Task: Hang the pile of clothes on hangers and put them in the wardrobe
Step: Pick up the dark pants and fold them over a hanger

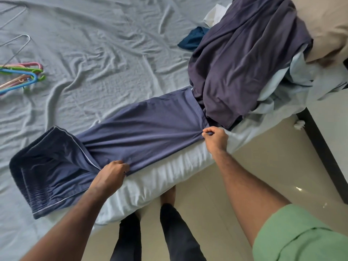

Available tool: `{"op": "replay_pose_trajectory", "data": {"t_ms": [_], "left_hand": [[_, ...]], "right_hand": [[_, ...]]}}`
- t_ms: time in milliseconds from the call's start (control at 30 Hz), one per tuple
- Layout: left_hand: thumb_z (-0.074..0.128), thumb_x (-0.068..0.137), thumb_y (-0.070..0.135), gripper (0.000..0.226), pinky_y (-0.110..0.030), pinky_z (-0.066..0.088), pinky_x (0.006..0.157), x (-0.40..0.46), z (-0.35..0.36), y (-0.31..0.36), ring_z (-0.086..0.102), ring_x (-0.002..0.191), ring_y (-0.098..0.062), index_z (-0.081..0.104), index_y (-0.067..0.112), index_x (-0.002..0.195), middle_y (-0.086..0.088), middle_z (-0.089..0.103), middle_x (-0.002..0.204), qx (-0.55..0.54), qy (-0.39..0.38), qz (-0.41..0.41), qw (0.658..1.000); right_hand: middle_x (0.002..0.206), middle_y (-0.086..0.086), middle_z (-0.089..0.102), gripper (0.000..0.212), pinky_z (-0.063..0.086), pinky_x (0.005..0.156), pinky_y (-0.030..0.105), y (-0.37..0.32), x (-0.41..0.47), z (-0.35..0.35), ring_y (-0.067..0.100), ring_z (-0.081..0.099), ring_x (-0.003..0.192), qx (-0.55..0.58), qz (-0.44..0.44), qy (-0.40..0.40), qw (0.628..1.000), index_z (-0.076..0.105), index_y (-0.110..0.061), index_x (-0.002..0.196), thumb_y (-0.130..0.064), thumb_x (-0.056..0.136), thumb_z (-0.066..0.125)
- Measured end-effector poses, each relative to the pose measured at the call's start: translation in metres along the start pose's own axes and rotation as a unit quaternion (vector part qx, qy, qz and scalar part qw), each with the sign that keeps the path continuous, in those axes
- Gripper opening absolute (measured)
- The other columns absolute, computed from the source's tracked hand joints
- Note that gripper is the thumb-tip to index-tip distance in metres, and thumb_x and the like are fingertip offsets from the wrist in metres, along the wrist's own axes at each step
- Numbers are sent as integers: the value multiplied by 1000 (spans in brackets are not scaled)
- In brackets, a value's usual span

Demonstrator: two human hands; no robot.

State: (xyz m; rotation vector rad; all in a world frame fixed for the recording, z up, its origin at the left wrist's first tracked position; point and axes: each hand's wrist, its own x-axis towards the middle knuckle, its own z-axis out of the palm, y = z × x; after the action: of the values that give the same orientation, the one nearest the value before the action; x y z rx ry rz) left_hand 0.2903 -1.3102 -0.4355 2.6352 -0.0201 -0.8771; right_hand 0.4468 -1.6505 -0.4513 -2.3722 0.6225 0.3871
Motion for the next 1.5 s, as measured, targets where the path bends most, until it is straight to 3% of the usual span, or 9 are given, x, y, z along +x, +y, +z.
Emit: {"op": "replay_pose_trajectory", "data": {"t_ms": [233,567,767,967,1100,1200,1300,1433,1500], "left_hand": [[70,82,3,10,-39,52,68,-9,-3,1,65,81,-33,72,11,89,-4,69,87,-82,47,-15,995],[67,93,16,20,-34,34,71,-42,-31,-45,46,78,-22,51,12,81,-3,51,79,-199,278,-136,930],[60,97,15,11,-37,38,75,-79,-33,-130,57,88,-33,60,6,91,-12,61,91,-202,230,-238,922],[56,95,7,32,-40,51,91,-105,-34,-194,63,109,-32,64,9,126,-12,68,119,-250,144,-257,922],[50,94,2,47,-41,50,95,-107,-36,-209,60,111,-30,56,11,140,-12,62,122,-287,117,-245,919],[45,90,0,46,-45,54,89,-108,-34,-220,63,105,-33,61,13,131,-9,65,114,-387,121,-269,873],[48,80,2,42,-46,57,89,-109,-32,-229,68,102,-27,68,13,115,-4,73,107,-502,143,-280,806],[43,92,-6,33,-25,53,62,-112,-47,-219,63,79,-19,70,9,107,-2,71,89,-626,165,-315,694],[37,92,0,38,-31,50,71,-116,-47,-225,60,83,-20,71,15,103,-2,70,89,-662,178,-339,644]], "right_hand": [[109,10,51,23,51,76,35,-15,-20,0,29,57,90,-88,-113,63,988,69,-9,90,10,80,63],[97,2,60,16,55,77,41,-91,-98,100,19,59,77,-6,-288,-110,951,69,-15,92,-9,79,77],[105,1,68,34,54,79,28,-160,-155,169,7,56,77,35,-306,-244,920,68,-15,107,-24,79,85],[147,3,52,85,44,106,34,-232,-185,223,19,54,125,-9,-292,-328,898,41,-18,148,-31,78,86],[112,-2,66,59,47,94,33,-257,-201,239,12,59,102,-46,-313,-307,898,58,-25,134,-31,81,83],[74,-4,62,18,44,68,29,-256,-228,237,7,51,67,-20,-366,-300,881,70,-13,85,-26,81,82],[84,-7,69,21,50,73,24,-236,-271,241,6,61,76,-7,-415,-354,838,76,-16,91,-24,75,87],[92,-7,65,19,55,78,38,-204,-317,259,16,62,85,-78,-471,-414,775,74,-23,97,-30,81,78],[96,-3,66,16,54,82,41,-194,-333,270,20,61,90,-103,-482,-407,769,74,-20,100,-27,86,74]]}}
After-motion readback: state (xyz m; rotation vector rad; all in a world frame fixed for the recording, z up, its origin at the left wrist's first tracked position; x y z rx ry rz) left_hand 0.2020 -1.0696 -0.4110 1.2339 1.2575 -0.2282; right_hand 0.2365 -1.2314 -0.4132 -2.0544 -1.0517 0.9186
